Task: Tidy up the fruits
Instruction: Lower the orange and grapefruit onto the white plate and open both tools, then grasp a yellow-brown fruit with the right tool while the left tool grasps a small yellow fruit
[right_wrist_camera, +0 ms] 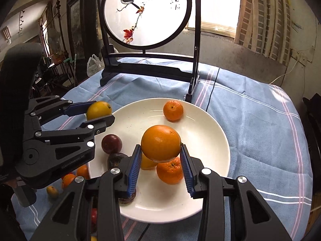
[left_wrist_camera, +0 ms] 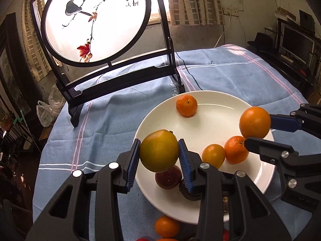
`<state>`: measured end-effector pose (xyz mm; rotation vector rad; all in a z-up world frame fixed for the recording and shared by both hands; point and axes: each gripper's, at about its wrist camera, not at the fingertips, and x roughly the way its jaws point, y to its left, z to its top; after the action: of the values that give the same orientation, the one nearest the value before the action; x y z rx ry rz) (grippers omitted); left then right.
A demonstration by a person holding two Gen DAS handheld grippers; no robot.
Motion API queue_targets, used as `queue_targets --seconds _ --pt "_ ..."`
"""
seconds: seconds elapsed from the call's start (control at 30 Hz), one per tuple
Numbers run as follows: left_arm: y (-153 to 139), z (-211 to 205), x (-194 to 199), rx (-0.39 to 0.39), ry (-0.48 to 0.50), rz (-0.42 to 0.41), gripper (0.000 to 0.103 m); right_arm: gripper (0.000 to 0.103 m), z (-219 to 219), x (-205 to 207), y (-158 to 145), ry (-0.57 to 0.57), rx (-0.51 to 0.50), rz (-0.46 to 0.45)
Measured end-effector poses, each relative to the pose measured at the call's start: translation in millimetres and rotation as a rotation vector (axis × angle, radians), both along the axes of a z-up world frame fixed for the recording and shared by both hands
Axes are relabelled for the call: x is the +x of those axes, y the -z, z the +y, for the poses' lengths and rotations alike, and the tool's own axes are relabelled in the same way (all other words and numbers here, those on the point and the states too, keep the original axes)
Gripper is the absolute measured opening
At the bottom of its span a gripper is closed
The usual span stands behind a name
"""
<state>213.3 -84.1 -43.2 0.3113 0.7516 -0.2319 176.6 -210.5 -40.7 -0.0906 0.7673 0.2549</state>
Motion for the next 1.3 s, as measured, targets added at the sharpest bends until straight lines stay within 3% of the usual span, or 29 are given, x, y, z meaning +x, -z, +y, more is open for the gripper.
queue_targets --seconds 0.37,0.43,0.5,0.6,0.93,1.0,1.1,1.3 --pt "21 -10 19 0.031 -0.008 0.03 0.038 0.04 -6 42 24 0.047 0.004 0.059" --pt "20 -11 19 0.03 -0.007 0.029 0.043 0.041 -5 45 26 0.041 0.009 0.074" --pt "17 -11 17 0.028 -0.008 0.014 0.056 0.049 -6 42 23 0.05 0.013 0.054" --pt "13 -7 13 0.022 -0.005 0.004 0.056 0.05 -10 33 13 0.048 0.04 0.026" --pt "-12 15 -29 -0.045 -0.001 -0.025 0.057 0.053 -4 -41 -11 -0.022 0.009 -0.021" --pt "-18 24 -47 -0.075 0.002 -0.038 0.062 0.056 1 -64 -10 -0.048 0.005 -0.023" --pt "-25 42 -78 -0.104 0.007 -0.074 0.072 0.057 12 -100 -6 -0.092 -0.025 -0.034" --pt "-19 85 -138 -0.137 0.013 -0.083 0.078 0.058 35 -161 24 -0.183 -0.083 0.0"
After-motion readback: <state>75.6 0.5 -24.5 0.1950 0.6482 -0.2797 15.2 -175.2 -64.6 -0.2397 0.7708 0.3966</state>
